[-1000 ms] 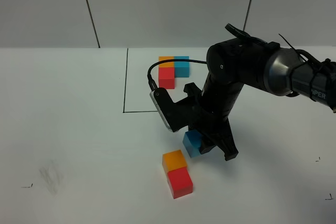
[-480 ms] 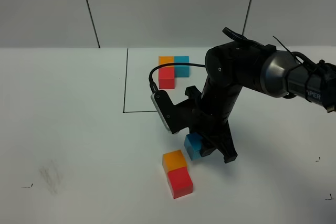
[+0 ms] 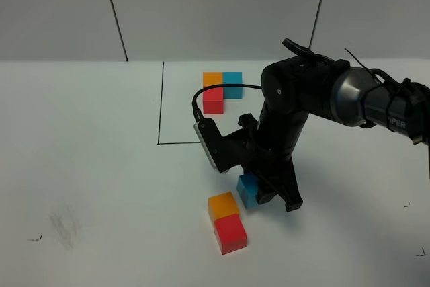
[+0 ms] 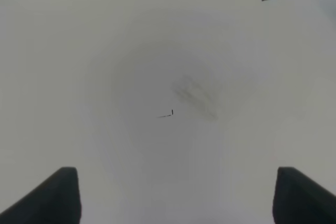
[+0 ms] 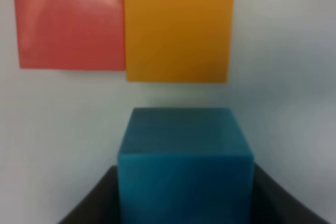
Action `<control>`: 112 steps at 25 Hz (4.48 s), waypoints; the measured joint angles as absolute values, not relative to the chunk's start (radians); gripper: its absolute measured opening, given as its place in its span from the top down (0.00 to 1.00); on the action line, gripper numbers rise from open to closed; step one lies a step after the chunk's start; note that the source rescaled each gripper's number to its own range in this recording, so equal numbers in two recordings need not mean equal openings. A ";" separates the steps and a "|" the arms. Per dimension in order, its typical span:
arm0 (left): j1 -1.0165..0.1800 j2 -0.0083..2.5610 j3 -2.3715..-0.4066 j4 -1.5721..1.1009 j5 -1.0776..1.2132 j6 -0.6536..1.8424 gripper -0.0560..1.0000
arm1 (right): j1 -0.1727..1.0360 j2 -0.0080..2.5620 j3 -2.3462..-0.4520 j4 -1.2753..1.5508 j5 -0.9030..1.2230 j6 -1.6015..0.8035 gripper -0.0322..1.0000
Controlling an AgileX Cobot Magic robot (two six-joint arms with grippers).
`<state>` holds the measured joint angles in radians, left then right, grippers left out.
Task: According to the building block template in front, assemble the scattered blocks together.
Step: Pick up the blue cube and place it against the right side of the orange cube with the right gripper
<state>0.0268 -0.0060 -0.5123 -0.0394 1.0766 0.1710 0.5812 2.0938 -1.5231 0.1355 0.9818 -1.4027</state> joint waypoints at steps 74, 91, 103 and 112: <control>0.027 -0.006 -0.512 -0.039 1.077 0.171 0.01 | 0.641 2.184 -1.525 0.153 0.889 -1.481 0.96; 0.027 -0.006 -0.512 -0.039 1.077 0.171 0.01 | 0.641 2.186 -1.525 0.161 0.789 -1.482 0.96; 0.027 -0.006 -0.512 -0.039 1.077 0.171 0.01 | 0.641 2.192 -1.530 0.177 0.806 -1.342 0.89; 0.027 -0.006 -0.512 -0.039 1.077 0.171 0.01 | 0.641 2.205 -1.530 0.150 0.783 -1.276 0.31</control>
